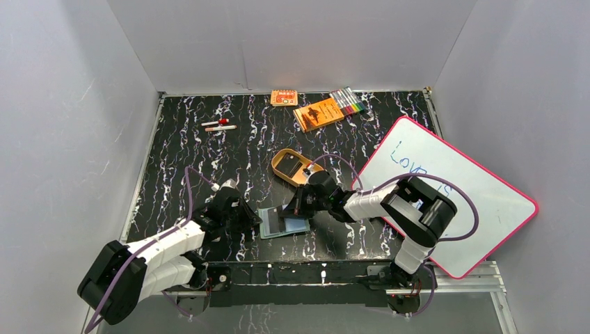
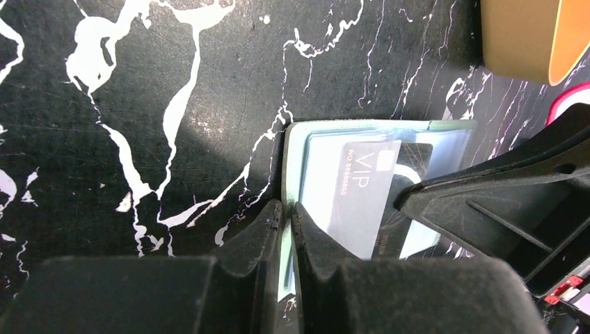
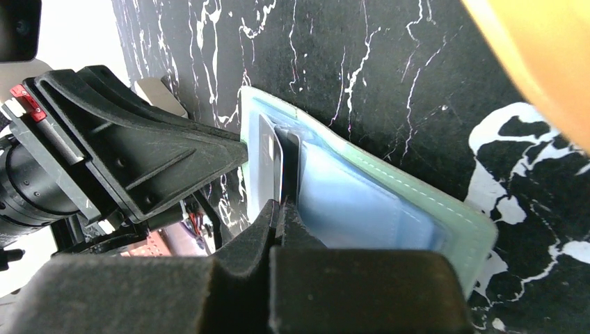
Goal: Put the credit cards into the card holder
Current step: Insert the credit card into the card holder.
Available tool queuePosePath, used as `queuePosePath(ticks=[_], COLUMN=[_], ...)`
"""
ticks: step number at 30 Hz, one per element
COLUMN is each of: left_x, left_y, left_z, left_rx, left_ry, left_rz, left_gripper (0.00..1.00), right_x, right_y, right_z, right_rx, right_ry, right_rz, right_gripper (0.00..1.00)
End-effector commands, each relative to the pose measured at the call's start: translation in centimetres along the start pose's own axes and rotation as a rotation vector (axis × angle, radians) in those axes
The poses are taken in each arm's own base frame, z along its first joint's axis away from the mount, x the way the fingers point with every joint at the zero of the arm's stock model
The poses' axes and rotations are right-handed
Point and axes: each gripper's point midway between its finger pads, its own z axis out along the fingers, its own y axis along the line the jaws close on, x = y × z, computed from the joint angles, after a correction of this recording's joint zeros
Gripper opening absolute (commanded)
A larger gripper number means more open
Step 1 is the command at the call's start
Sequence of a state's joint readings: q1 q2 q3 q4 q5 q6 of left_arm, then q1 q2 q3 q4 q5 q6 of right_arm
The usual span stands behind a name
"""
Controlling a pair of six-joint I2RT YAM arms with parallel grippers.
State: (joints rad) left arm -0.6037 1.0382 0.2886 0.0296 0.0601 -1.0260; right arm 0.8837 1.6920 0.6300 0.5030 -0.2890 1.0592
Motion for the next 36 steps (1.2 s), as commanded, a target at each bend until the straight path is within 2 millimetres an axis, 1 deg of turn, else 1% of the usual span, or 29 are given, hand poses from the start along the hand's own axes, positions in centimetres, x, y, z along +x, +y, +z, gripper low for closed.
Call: queuePosePath(ticks=[1,4,5,9,11,13,16,20,30,36], left_x=[1.2,1.2,1.2,1.0,1.0,0.9,0.9,0.9,0.9,1.0], left_y=[1.6,1.6,1.6,1.5,1.4,1.4,1.4,1.3,0.7,0.6], left_z=[0.0,-0.1,-0.1,-0.2,-0.3,-0.3,-0.4,-0.4,-0.4,-0.4], left_rx=[-0.046,-0.047,-0.046,-0.047,-0.045,-0.043,-0.042,-0.035,-0.010,-0.004], left_ry=[0.044,0.041,0.041,0.035,0.032,0.030,0.027,0.026,0.031,0.032], left_rz=[-0.002,-0.002,-0.002,0.000,0.000,0.000,-0.003,-0.004,-0.006,-0.011], left_gripper=[0.08,0.08,0.08,0.08,0.08,0.08,0.08,0.08,0.07,0.07], right_x=[0.2,0.5,0.4,0.3,0.2,0.1,0.0,0.2,1.1,1.5], right_y=[0.1,0.3,0.4,0.7,0.8,0.9,1.2,1.7,2.4,2.6], right_z=[0.8,0.9,0.8,0.4,0.2,0.1,-0.1,0.1,1.1,1.6], right_rx=[0.007,0.004,0.001,0.009,0.012,0.016,0.007,-0.009,-0.027,-0.032], right_ry=[-0.008,0.002,0.003,0.004,0.000,-0.004,-0.005,0.013,0.055,0.069], right_rz=[-0.008,-0.018,-0.027,-0.049,-0.061,-0.069,-0.078,-0.087,-0.091,-0.088], right_gripper=[0.00,0.00,0.02,0.27,0.35,0.39,0.42,0.43,0.43,0.43])
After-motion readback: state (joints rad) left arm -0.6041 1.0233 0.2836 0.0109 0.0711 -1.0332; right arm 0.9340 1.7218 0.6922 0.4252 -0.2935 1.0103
